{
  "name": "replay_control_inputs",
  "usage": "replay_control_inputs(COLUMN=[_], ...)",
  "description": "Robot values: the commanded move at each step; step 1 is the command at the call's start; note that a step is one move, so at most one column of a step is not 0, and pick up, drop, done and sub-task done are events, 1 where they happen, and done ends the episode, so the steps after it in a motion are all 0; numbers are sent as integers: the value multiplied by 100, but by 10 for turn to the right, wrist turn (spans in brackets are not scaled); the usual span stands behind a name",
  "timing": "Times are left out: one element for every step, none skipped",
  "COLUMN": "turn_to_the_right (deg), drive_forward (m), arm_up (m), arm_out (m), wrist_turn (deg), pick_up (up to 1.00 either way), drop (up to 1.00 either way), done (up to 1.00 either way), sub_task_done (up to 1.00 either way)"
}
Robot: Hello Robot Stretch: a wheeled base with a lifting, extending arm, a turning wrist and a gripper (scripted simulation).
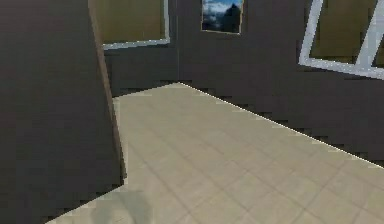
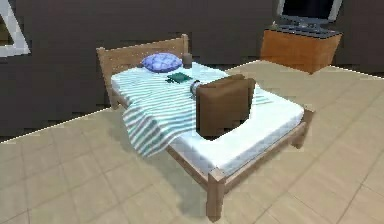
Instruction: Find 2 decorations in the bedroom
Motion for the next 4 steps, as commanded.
replay_control_inputs(turn_to_the_right=[0, 0, -450, -30], drive_forward=[100, 50, 0, 0], arm_up=[0, 0, 0, 0], arm_out=[0, 0, 0, 0], wrist_turn=[0, 0, 0, 0], pick_up=[0, 0, 0, 0], drop=[0, 0, 0, 0], done=[0, 0, 0, 0], sub_task_done=[0, 0, 0, 0])
